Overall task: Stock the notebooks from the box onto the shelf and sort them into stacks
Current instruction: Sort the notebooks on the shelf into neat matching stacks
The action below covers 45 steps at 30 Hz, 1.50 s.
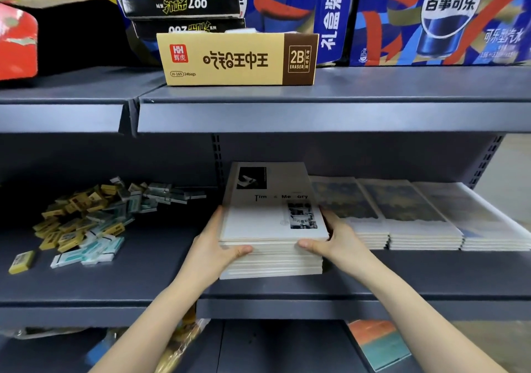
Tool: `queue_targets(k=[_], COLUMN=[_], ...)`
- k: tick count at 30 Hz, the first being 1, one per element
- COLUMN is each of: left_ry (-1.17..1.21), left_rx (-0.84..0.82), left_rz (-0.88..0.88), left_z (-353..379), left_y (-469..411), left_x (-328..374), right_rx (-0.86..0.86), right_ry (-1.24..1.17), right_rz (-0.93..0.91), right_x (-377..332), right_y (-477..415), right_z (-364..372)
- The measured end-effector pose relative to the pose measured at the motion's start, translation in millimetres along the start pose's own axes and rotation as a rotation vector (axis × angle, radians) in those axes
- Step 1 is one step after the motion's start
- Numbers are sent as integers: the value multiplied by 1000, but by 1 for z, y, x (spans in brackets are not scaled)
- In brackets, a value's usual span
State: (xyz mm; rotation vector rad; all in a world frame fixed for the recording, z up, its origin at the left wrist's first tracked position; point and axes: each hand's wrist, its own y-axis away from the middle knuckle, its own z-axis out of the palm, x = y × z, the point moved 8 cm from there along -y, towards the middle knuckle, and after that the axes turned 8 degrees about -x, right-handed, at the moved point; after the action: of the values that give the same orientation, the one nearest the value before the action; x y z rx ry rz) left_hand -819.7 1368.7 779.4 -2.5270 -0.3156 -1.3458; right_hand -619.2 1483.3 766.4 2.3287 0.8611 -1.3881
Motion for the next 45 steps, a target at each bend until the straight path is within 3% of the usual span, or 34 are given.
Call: queue_targets(k=[14,24,31,45], left_ry=[58,162,314,210], left_rx=[25,22,111,86], left_rz=[-29,-123,-131,-193], left_z=[5,13,23,21], left_y=[0,8,15,13], left_x=[-9,-40,-44,-51], right_rx=[-40,185,242,190], right_ry=[-37,-8,20,-19], right_rz=[-32,36,47,46], right_x=[-5,29,37,30], right_y=[1,29,37,34], right_z=[5,-3,10,10])
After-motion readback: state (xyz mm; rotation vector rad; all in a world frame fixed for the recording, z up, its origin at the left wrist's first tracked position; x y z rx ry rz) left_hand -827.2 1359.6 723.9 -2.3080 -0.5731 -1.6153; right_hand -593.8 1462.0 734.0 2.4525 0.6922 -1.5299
